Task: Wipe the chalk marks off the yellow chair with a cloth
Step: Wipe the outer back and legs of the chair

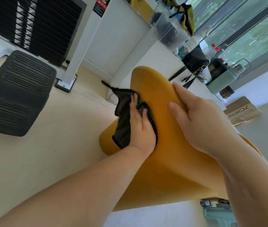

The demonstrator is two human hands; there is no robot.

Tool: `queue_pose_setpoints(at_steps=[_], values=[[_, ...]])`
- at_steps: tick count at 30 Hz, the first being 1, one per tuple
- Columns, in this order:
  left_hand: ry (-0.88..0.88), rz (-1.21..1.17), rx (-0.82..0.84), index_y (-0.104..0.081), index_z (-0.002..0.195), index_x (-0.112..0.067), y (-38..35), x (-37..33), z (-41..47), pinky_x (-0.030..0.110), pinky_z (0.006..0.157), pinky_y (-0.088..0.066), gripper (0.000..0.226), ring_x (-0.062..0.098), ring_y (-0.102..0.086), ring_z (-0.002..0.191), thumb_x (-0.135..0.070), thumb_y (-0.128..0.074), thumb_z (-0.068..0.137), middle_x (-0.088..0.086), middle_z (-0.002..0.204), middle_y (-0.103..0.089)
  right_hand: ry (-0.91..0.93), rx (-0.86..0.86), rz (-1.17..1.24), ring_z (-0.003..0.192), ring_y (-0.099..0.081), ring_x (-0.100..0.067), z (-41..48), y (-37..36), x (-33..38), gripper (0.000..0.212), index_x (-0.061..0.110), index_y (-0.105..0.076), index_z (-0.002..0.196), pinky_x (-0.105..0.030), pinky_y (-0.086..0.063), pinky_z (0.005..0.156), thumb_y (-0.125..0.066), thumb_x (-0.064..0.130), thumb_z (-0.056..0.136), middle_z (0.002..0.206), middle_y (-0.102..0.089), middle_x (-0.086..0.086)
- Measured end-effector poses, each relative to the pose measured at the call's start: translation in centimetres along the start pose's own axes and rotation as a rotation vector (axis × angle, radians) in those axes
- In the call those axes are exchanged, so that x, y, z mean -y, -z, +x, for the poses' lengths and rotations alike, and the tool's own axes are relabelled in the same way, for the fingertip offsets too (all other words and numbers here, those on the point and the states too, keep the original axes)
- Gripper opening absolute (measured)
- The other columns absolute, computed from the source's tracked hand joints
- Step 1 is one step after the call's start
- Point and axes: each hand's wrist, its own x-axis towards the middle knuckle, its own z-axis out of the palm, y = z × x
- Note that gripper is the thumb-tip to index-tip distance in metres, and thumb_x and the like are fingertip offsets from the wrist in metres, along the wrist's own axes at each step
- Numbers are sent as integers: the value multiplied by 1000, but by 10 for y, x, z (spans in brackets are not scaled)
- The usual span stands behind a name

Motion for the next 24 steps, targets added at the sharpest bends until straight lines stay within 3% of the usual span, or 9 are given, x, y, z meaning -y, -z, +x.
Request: queue_pose_setpoints(at_steps=[2,5,9,12,14,18,21,24], values=[[53,7,-38,-8,156,-45,-2,13,-15,40,124,-20,55,9,-24,149,-52,-24,103,-11,165,-20,5,-11,-3,74,-53,-18,0,-1,2,61,41,-20,159,-33,-38,73,-32,56,101,82,-54,9],[194,-15,-29,-5,154,-51,1,27,-22,48,124,-20,79,15,-22,151,-81,-18,83,-11,165,-19,-7,-10,2,77,-53,-20,-8,-3,3,61,44,-20,158,-33,-38,74,-31,58,100,89,-56,6],[266,-37,-51,-10,154,-50,-1,20,-13,53,121,-24,84,21,-27,149,-86,-15,79,-6,164,-24,-10,-14,-4,78,-59,-21,-10,-3,3,63,44,-17,159,-34,-43,72,-28,60,99,92,-61,2],[217,-82,-31,-13,141,-71,3,1,7,57,118,-29,82,20,-31,146,-99,-24,65,-12,162,-27,-15,1,-16,80,-61,-19,-12,-1,4,64,47,-12,159,-37,-49,72,-24,62,97,94,-65,2],[188,-91,-5,-16,144,-68,9,-15,25,56,118,-29,83,19,-31,147,-96,-31,67,-14,163,-26,-10,5,-40,76,-59,-14,-12,-2,4,64,47,-11,159,-33,-46,66,-22,62,97,90,-62,4],[-52,65,-2,-8,158,-38,-6,-53,32,54,124,-12,82,11,-10,154,-73,-26,87,-12,167,-11,5,-31,-71,71,-53,-16,-5,-5,4,61,45,-17,158,-32,-37,62,-26,58,99,80,-53,7],[-146,108,-4,-7,160,-30,-26,-63,14,53,125,-4,73,6,0,154,-58,-26,95,-11,168,-4,61,-50,6,68,-56,-10,6,-5,1,51,43,-31,152,-30,-43,61,-28,50,102,76,-58,11],[-184,35,-36,-12,160,-29,-31,-55,6,52,125,-5,68,4,-2,153,-53,-27,97,-12,168,-7,71,-51,60,75,-61,-14,9,-5,2,47,38,-39,148,-37,-50,69,-25,47,103,87,-66,7]])
